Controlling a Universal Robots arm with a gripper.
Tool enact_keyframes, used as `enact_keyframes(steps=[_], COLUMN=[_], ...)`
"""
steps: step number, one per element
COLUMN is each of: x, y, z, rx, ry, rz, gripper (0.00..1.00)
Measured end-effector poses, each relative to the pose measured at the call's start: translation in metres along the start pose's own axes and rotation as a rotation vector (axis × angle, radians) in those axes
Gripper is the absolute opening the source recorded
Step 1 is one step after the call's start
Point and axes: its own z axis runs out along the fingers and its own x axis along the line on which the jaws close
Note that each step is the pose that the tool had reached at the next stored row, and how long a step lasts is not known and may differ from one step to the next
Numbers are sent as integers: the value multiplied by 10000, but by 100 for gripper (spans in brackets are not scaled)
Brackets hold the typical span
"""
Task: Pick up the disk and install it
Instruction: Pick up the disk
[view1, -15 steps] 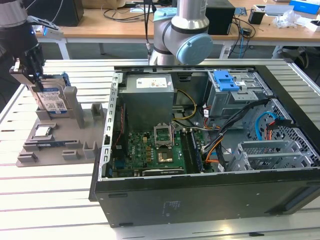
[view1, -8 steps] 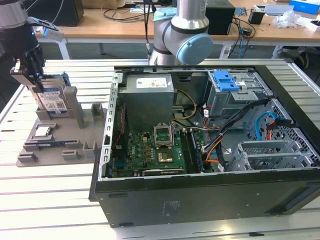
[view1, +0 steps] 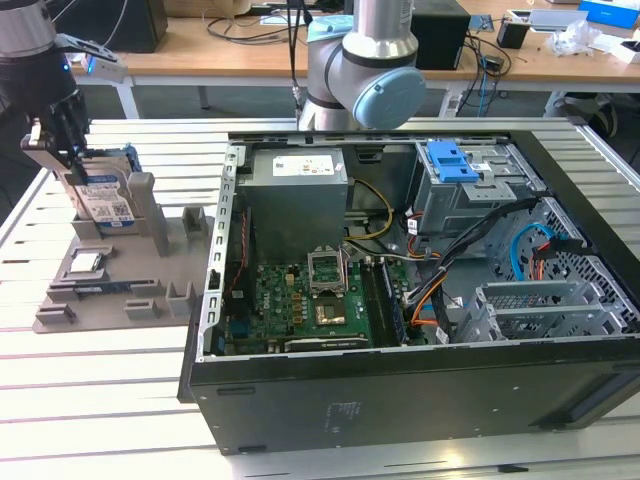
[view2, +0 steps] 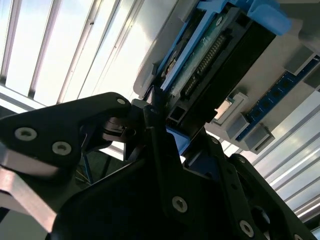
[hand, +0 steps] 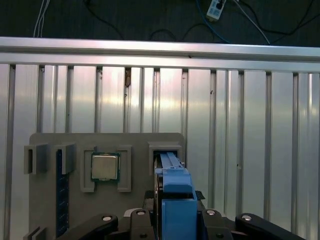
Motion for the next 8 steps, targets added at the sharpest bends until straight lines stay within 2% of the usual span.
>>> enact_keyframes(steps=[8], x=[0], y=[0], z=[3], rx=[1], ry=[0], rz=[0], gripper=[36])
